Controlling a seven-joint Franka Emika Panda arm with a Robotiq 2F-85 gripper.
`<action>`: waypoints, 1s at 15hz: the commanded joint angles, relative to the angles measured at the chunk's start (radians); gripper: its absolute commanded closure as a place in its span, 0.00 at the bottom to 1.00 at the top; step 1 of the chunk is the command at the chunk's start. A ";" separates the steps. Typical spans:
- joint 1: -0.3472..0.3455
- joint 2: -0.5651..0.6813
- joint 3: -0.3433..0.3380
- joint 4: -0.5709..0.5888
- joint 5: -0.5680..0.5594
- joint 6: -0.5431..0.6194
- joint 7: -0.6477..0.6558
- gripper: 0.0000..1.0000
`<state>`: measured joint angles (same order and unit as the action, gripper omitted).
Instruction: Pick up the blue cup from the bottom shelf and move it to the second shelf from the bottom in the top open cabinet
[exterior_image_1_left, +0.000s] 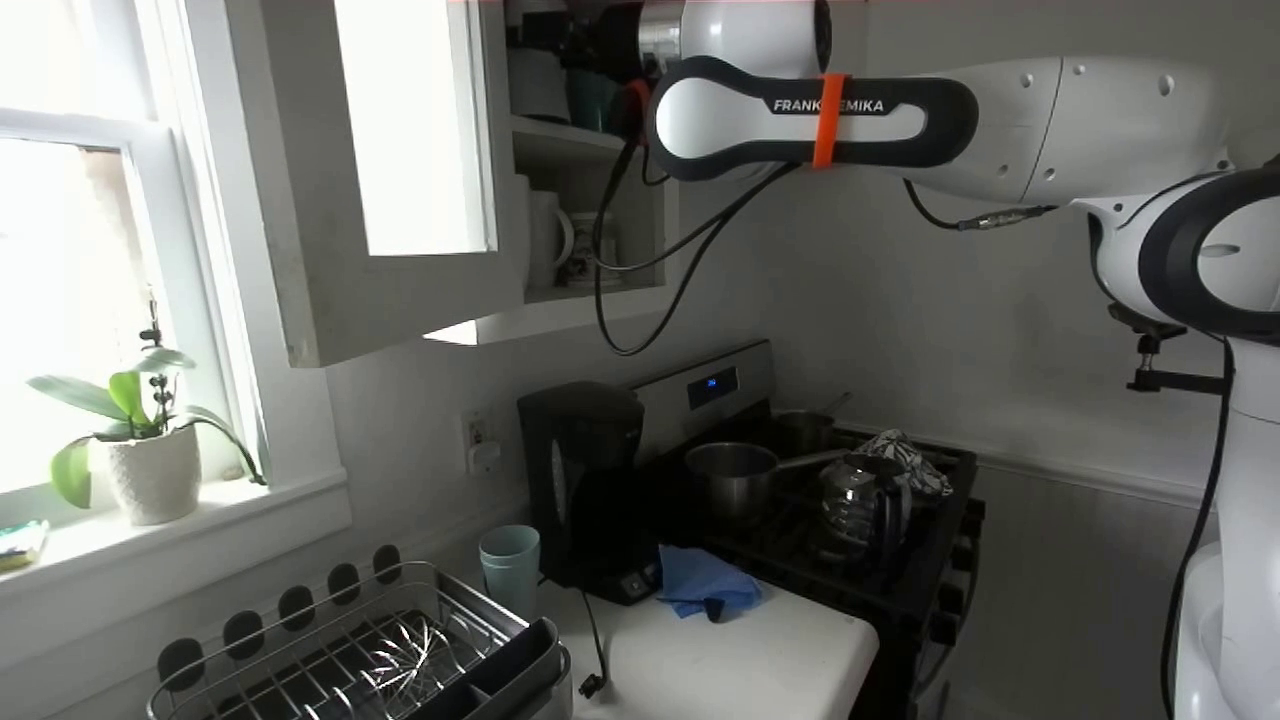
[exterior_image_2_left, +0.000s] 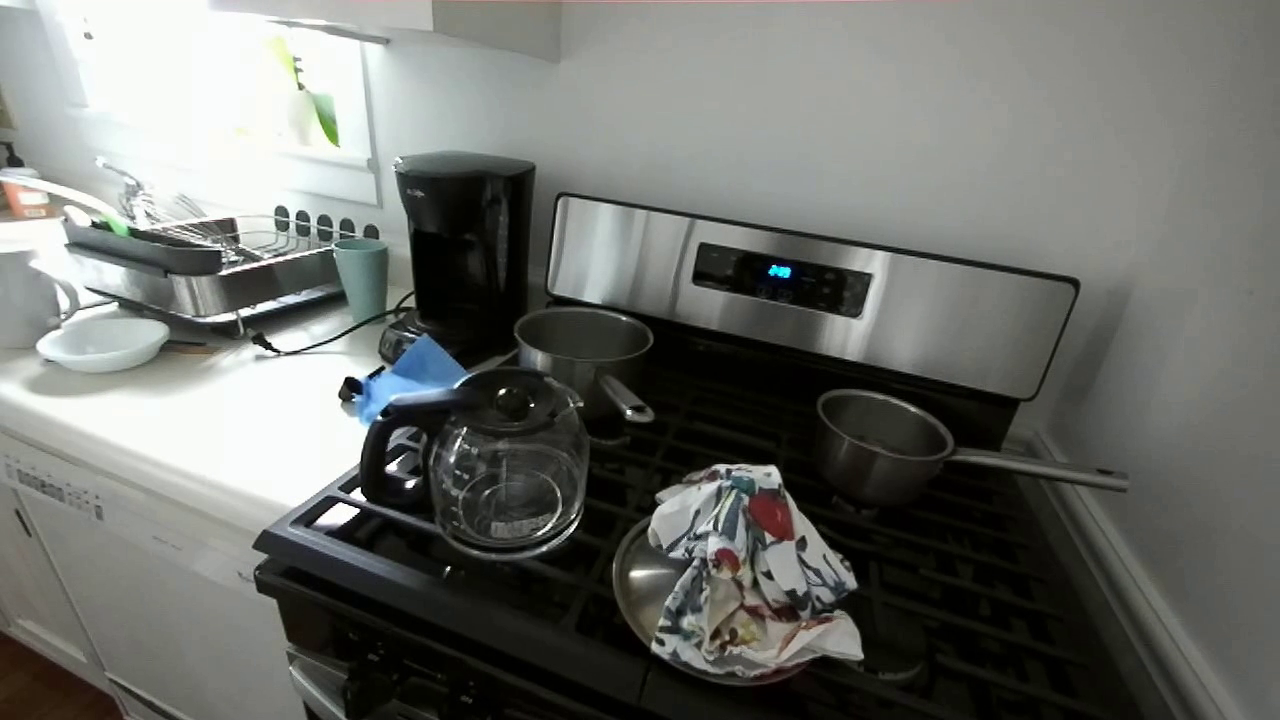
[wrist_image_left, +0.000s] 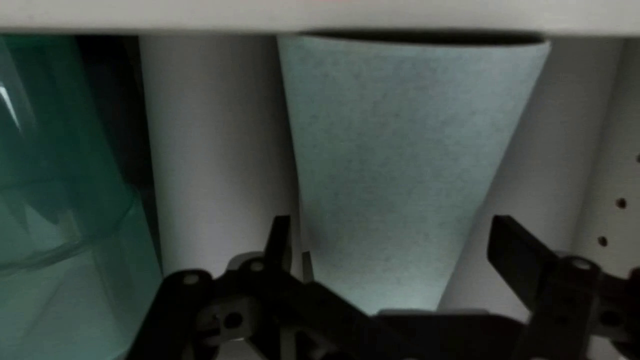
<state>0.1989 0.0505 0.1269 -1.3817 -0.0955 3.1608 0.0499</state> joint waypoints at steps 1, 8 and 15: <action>0.010 0.020 -0.015 0.040 -0.046 0.007 0.052 0.00; 0.012 0.008 -0.016 0.039 -0.061 -0.009 0.088 0.00; 0.023 -0.040 -0.004 0.026 -0.053 -0.034 0.098 0.00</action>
<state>0.2159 0.0347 0.1263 -1.3606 -0.1284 3.1585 0.1129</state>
